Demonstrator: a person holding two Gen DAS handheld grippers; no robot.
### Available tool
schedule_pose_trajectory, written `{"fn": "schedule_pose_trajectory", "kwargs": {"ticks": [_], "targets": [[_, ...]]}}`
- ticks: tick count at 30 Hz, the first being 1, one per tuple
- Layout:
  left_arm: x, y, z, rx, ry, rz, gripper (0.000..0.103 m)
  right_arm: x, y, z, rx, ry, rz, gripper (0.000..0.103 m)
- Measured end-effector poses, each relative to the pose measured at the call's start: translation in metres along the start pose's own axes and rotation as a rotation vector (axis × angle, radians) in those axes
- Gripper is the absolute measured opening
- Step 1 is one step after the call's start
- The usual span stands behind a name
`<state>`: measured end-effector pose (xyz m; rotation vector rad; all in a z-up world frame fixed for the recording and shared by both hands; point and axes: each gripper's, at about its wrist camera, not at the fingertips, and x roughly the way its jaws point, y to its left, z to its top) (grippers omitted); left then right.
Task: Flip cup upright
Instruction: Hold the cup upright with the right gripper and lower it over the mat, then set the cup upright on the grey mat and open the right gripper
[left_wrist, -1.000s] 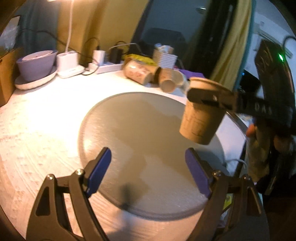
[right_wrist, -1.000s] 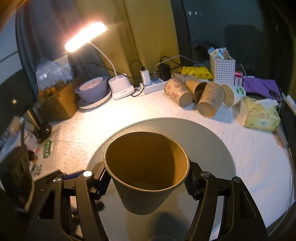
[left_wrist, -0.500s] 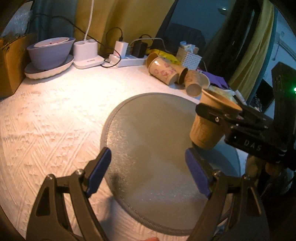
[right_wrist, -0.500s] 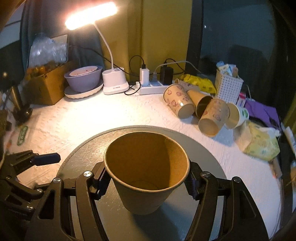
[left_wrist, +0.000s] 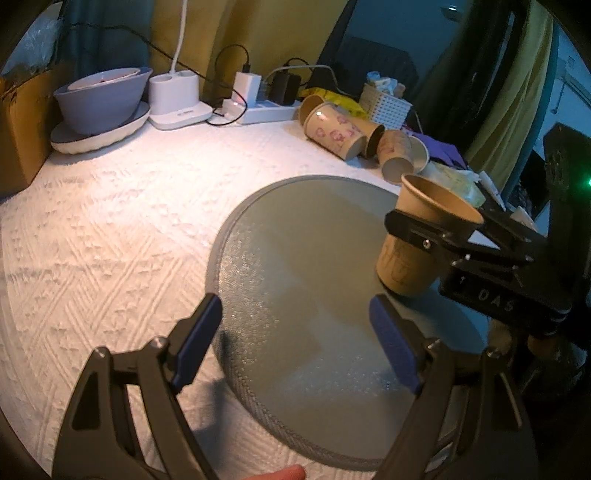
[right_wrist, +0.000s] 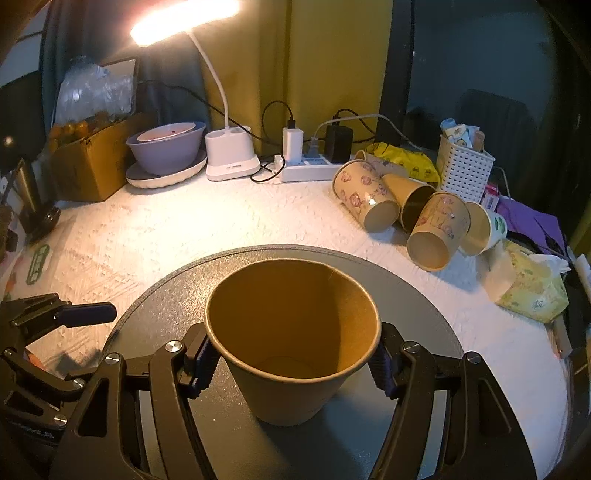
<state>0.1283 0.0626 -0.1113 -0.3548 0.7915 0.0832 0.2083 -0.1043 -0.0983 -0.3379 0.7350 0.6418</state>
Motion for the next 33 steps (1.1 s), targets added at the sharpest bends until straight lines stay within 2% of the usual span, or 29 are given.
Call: {"fn": "schedule_pose_trajectory", "kwargs": {"ticks": [20, 33], "targets": [[-0.019, -0.02, -0.011, 0.048, -0.032, 0.011, 0.083, -0.018, -0.003, -0.016, 0.037, 0.024, -0.021, 0.072], [-0.044, -0.038, -0.023, 0.082, -0.078, -0.001, 0.083, -0.054, -0.009, -0.038, 0.082, 0.017, -0.059, 0.072]]}}
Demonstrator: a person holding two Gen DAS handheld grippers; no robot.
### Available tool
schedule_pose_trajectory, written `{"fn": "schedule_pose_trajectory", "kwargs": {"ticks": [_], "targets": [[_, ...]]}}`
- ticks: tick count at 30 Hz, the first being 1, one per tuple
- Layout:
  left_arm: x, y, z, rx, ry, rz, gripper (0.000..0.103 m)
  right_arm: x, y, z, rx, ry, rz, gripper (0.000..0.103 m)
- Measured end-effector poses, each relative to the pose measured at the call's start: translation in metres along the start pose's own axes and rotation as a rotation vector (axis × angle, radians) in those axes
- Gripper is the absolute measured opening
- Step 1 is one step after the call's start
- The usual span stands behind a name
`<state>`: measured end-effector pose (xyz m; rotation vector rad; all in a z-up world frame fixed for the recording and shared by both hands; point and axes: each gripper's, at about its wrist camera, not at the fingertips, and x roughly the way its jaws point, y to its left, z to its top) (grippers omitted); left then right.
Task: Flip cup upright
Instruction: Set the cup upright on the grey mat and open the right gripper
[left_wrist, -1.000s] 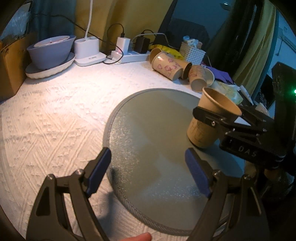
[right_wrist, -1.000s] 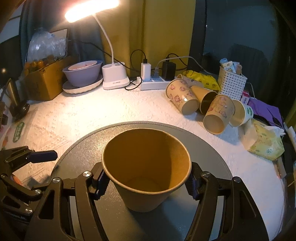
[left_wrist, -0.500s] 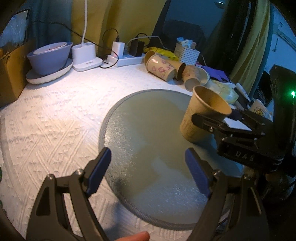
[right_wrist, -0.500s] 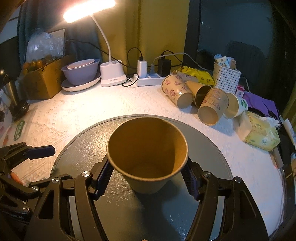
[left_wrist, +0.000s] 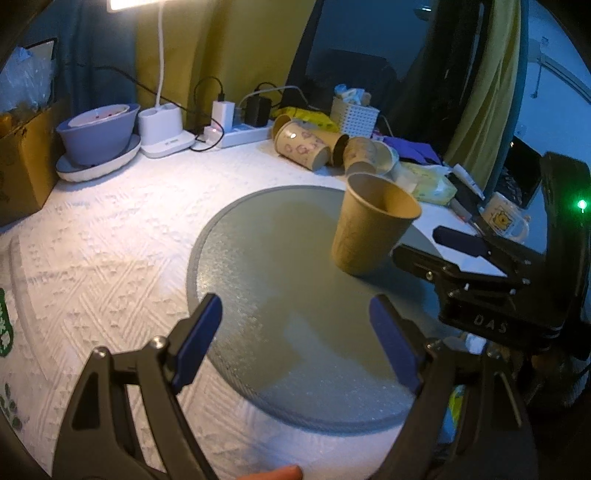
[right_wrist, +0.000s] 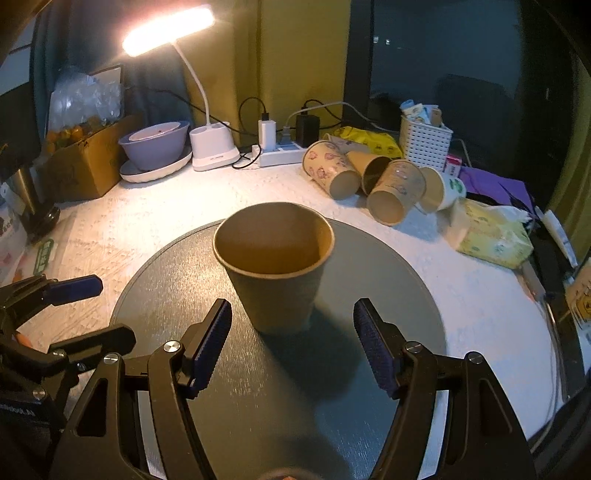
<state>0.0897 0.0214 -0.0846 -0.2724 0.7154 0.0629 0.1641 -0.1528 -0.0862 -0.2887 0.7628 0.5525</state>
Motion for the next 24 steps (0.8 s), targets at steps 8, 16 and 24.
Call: {"fn": "schedule_pose_trajectory", "kwargs": {"ticks": [8, 16, 24], "targets": [[-0.019, -0.013, -0.006, 0.026, -0.038, -0.008, 0.083, -0.028, -0.003, -0.014, 0.018, -0.021, -0.023, 0.072], [-0.038, -0.025, -0.01, 0.063, -0.072, -0.011, 0.083, -0.055, -0.005, -0.027, 0.04, -0.043, -0.036, 0.072], [-0.06, -0.037, -0.012, 0.101, -0.12, -0.008, 0.083, -0.085, -0.003, -0.034, 0.05, -0.08, -0.045, 0.072]]}}
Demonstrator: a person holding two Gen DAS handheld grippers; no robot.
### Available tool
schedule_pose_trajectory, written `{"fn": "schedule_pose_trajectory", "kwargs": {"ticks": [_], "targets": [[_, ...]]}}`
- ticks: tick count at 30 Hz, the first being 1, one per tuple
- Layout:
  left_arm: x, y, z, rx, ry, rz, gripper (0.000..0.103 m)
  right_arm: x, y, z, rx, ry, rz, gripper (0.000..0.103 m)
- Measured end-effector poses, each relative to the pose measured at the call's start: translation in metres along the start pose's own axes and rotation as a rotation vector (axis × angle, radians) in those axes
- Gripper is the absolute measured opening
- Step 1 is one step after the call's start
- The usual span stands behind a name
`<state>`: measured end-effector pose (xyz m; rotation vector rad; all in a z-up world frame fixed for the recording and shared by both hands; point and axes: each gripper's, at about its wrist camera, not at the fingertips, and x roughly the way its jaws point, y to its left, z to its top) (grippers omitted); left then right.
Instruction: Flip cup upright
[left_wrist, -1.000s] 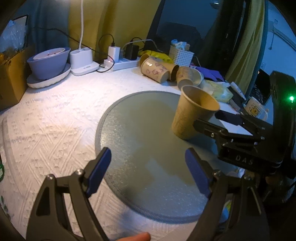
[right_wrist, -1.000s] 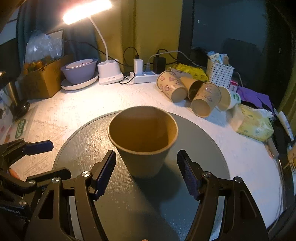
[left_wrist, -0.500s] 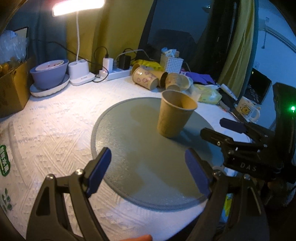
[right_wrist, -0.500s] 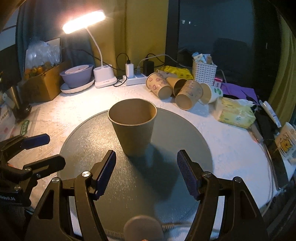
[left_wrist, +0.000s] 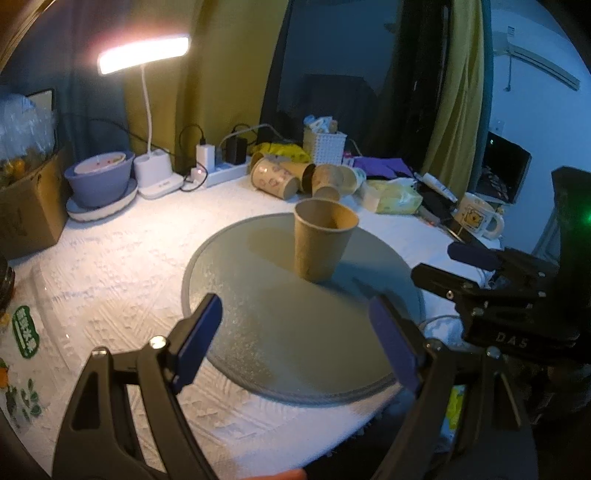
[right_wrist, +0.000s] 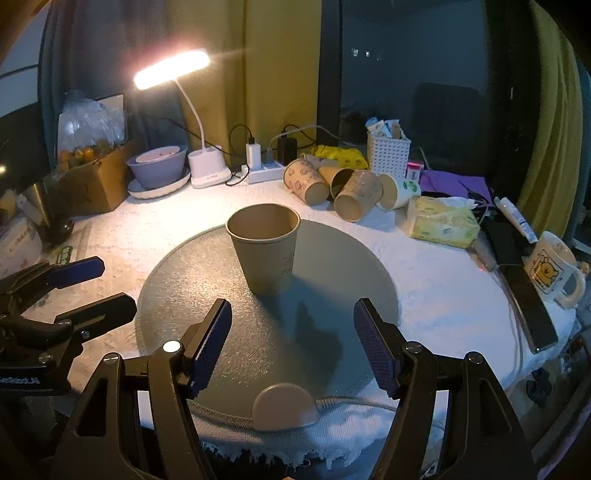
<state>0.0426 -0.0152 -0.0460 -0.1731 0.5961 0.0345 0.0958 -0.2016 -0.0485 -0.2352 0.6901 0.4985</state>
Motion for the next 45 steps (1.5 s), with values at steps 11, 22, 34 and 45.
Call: {"fn": "schedule_pose_trajectory", "kwargs": {"ticks": [11, 22, 34, 45], "targets": [[-0.028, -0.017, 0.008, 0.06, -0.079, 0.004, 0.083, -0.04, 0.001, 0.005, 0.0, -0.072, -0.013, 0.072], [-0.054, -0.027, 0.017, 0.088, -0.153, 0.008, 0.083, -0.074, 0.007, 0.009, -0.028, -0.13, -0.015, 0.072], [-0.082, -0.033, 0.023, 0.114, -0.222, 0.011, 0.083, -0.106, 0.01, 0.011, -0.034, -0.184, -0.031, 0.072], [-0.108, -0.038, 0.031, 0.115, -0.299, 0.022, 0.083, -0.129, 0.012, 0.018, -0.02, -0.221, -0.04, 0.072]]}}
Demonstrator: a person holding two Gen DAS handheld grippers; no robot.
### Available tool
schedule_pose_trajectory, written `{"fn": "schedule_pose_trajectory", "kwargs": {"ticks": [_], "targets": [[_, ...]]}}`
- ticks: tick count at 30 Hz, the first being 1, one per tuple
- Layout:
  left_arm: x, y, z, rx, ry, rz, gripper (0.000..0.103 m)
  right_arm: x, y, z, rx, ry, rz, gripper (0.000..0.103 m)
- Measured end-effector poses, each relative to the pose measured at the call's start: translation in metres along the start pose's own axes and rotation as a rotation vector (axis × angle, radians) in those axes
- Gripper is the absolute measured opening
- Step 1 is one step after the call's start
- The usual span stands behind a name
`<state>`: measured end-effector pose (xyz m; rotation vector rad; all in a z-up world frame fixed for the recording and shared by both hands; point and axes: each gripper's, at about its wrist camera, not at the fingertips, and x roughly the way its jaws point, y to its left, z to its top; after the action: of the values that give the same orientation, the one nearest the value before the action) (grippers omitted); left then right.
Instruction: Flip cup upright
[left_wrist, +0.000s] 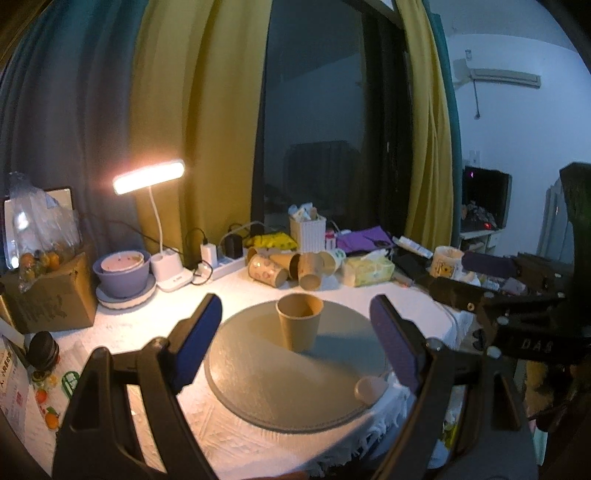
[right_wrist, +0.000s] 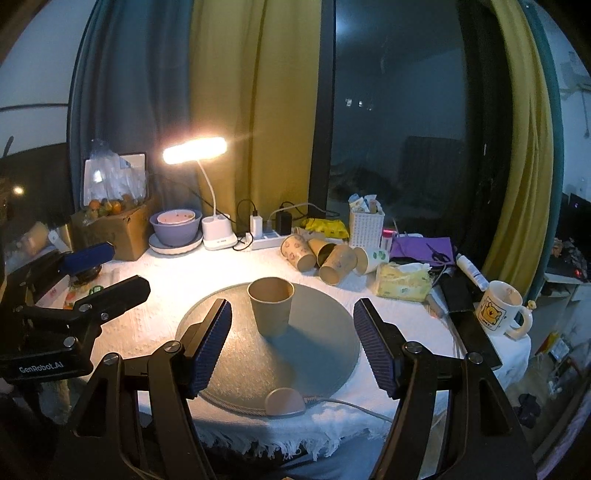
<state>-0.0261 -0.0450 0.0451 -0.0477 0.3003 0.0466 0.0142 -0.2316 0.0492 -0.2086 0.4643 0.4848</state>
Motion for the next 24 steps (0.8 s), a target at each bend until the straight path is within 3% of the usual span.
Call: {"fn": "schedule_pose_trajectory", "kwargs": {"ticks": [24], "targets": [[-0.032, -0.003, 0.014, 0.0, -0.084, -0.004, 0.083, -0.024, 0.006, 0.016, 0.023, -0.032, -0.003, 0.072]]}}
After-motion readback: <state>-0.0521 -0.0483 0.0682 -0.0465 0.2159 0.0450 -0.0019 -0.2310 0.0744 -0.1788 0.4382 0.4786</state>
